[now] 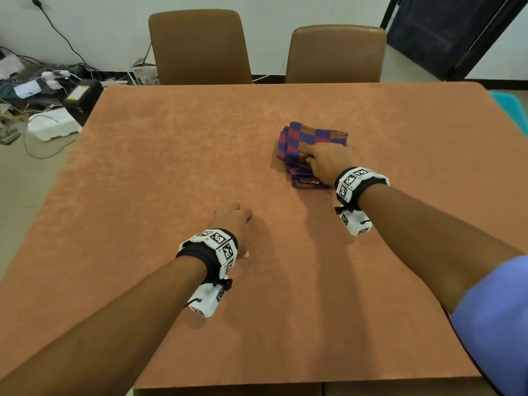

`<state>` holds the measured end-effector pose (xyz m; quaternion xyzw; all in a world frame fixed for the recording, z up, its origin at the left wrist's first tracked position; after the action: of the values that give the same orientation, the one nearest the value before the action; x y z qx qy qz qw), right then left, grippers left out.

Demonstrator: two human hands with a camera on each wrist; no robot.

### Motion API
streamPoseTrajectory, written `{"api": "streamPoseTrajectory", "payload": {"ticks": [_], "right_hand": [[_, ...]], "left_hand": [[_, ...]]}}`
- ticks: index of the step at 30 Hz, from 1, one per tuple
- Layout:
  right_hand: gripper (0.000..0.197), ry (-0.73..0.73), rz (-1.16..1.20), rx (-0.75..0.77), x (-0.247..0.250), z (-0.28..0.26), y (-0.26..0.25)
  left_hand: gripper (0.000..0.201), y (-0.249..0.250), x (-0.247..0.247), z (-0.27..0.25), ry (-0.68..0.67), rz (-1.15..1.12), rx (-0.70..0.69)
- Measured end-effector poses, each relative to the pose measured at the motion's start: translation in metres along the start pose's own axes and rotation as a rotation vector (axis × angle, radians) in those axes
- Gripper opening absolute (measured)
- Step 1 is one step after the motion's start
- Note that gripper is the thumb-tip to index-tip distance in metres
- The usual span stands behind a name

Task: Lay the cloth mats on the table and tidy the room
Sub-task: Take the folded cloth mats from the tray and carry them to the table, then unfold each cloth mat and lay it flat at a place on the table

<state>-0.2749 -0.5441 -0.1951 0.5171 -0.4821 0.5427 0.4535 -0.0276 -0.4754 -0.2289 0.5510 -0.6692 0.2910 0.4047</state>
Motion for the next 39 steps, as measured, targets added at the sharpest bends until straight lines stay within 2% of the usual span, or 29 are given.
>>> {"api": "streamPoseTrajectory", "payload": {"ticks": [3,8,11,13,16,18,23,28,30,33,35,37,39], "right_hand": [[0.024,0.113,0.073,-0.059,0.011,-0.004,0.004],[0.026,0.290,0.176,-0.136,0.068,-0.019,0.008],[0.027,0.376,0.166,-0.127,0.109,-0.039,0.003],[0.029,0.399,0.181,-0.105,0.130,-0.054,-0.006],[0.030,0.352,0.206,-0.043,0.152,-0.082,-0.032],[0.025,0.314,0.236,0.007,0.160,-0.098,-0.055],[0.021,0.290,0.345,0.119,0.181,-0.142,-0.109],[0.019,0.260,0.426,0.226,0.192,-0.179,-0.152],[0.015,0.246,0.432,0.242,0.195,-0.193,-0.165],[0.052,0.191,0.536,0.297,0.194,-0.208,-0.180],[0.066,0.142,0.518,0.425,0.196,-0.211,-0.199],[0.059,0.030,0.425,0.520,0.191,-0.212,-0.224],[0.049,-0.097,0.330,0.545,0.181,-0.211,-0.246]], "left_hand": [[0.083,-0.001,-0.001,0.001,0.000,-0.001,-0.009],[0.076,-0.002,-0.001,-0.005,0.001,-0.056,-0.009],[0.080,-0.003,0.011,-0.013,-0.008,-0.237,-0.056],[0.078,-0.003,0.032,-0.020,0.077,-0.356,-0.110],[0.072,0.003,0.075,-0.051,0.278,-0.477,-0.237],[0.072,0.006,0.097,-0.073,0.348,-0.578,-0.296],[0.062,0.014,0.118,-0.125,0.367,-0.742,-0.371],[0.027,0.006,0.122,-0.180,0.430,-0.847,-0.368],[0.018,0.005,0.118,-0.202,0.405,-0.813,-0.398],[0.018,0.003,0.111,-0.234,0.400,-0.586,-0.457],[0.015,-0.001,0.106,-0.255,0.408,-0.409,-0.463],[0.018,-0.016,0.105,-0.273,0.455,-0.323,-0.411],[0.018,-0.039,0.106,-0.287,0.488,-0.316,-0.348]]}}
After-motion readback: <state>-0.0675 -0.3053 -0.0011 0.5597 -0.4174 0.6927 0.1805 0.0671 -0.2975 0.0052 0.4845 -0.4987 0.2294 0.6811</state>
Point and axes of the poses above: each hand's wrist, its own z-axis towards the middle knuckle, its own x-axis out of the back of the hand, y = z × x, the point moved 6 cm from there along z, towards the middle knuckle, and after that the axes turned 9 degrees about x, right-handed, at the moved point
